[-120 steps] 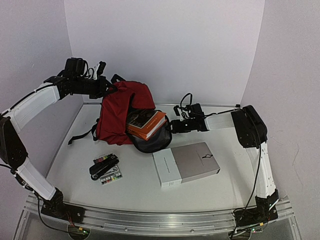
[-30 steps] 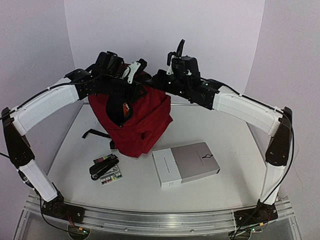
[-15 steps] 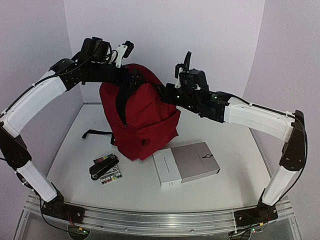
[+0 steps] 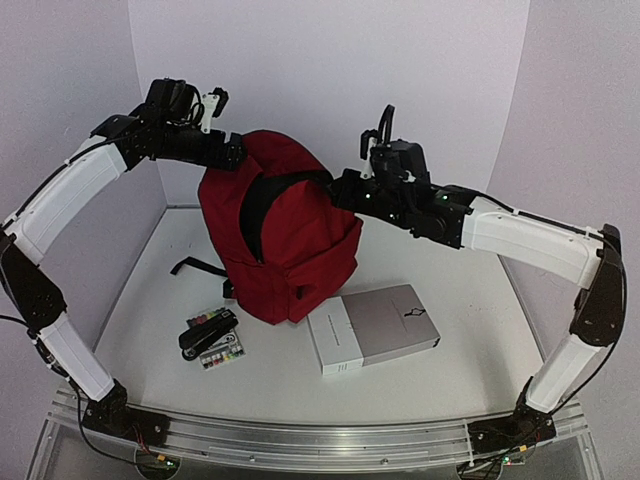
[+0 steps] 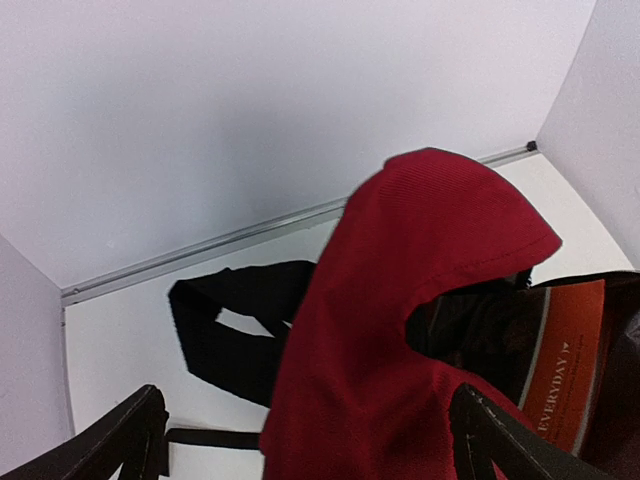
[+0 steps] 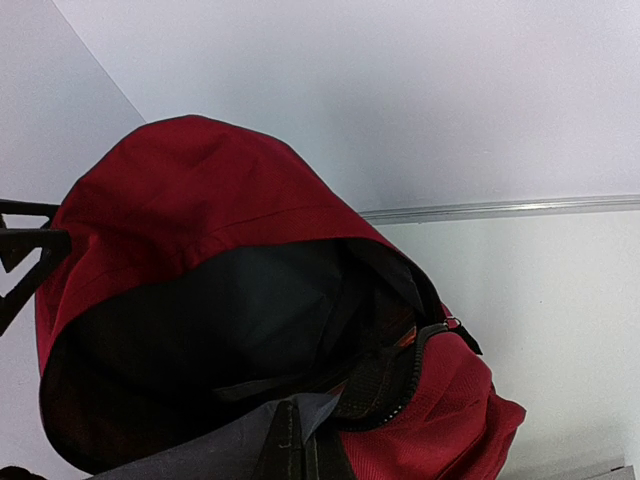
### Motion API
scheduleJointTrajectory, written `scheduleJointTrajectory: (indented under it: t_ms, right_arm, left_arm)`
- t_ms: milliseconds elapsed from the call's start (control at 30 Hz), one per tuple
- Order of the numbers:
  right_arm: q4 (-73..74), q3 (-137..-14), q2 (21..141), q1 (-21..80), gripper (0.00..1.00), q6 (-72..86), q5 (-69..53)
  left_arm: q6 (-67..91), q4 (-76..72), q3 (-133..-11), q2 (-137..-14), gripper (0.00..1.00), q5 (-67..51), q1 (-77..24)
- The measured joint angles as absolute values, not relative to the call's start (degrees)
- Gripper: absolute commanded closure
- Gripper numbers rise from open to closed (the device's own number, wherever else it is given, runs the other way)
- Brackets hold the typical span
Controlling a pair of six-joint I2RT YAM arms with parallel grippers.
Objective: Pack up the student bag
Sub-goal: Adjust the student bag at the center of the board.
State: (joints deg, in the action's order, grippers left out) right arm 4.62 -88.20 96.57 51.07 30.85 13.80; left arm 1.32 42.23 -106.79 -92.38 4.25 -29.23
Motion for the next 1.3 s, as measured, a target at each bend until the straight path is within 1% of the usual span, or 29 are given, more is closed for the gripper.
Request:
scheduleJointTrajectory:
  t_ms: [33, 67, 100, 133, 200, 233, 267, 433, 533, 633, 867, 1033, 1133, 1300]
  right_arm:
    - [4.7, -88.2, 96.5, 51.1, 1.00, 30.8, 13.8]
    - [4.8, -88.2, 96.4, 51.1, 1.00, 30.7, 13.8]
    - [5.0, -88.2, 96.4, 51.1, 1.00, 30.5, 13.9]
    - [5.4, -88.5, 96.4, 51.1, 1.00, 30.1, 14.0]
    - [7.1, -89.8, 96.4, 51.1, 1.00, 28.9, 14.5]
    - [8.3, -91.1, 96.4, 51.1, 1.00, 28.2, 14.6]
    - [9.9, -92.9, 96.4, 51.1, 1.00, 27.5, 14.8]
    - [15.5, -109.1, 100.3, 51.3, 1.00, 22.8, 13.7]
    - [16.6, -119.1, 105.0, 51.7, 1.00, 20.8, 12.7]
    - [16.6, -125.7, 109.9, 51.5, 1.00, 19.8, 11.5]
    - [15.5, -130.2, 120.5, 50.8, 1.00, 19.8, 9.0]
    - [12.9, -137.3, 129.2, 50.8, 1.00, 20.4, 4.9]
    - [13.1, -138.3, 130.8, 50.8, 1.00, 20.7, 3.1]
    - [13.2, -136.8, 130.2, 50.7, 1.00, 20.8, 0.8]
  left_arm:
    - [1.9, 42.2, -106.7, -92.6, 0.31, 2.7, -29.1]
    - [2.7, 42.1, -106.5, -92.7, 0.46, 1.3, -28.8]
    - [3.4, 41.8, -106.2, -92.7, 0.58, -0.2, -28.3]
    - [4.3, 41.7, -105.7, -92.7, 0.66, -1.5, -27.7]
    - [5.5, 41.0, -104.5, -92.7, 0.88, -4.2, -26.0]
    - [7.0, 40.3, -103.5, -92.7, 0.94, -5.8, -24.8]
    - [7.7, 39.4, -102.5, -92.6, 0.99, -7.4, -23.5]
    - [13.2, 33.1, -96.3, -92.5, 1.00, -16.3, -16.2]
    - [16.2, 30.1, -92.5, -92.5, 1.00, -20.7, -14.1]
    - [19.1, 28.2, -89.4, -92.5, 1.00, -24.7, -13.0]
    - [22.1, 26.1, -87.6, -95.3, 1.00, -30.7, -8.2]
    - [22.4, 23.4, -87.6, -100.0, 1.00, -32.2, -5.4]
    - [22.5, 22.1, -87.6, -102.2, 1.00, -32.9, -5.0]
    - [22.6, 21.2, -87.6, -102.4, 1.00, -33.9, -4.8]
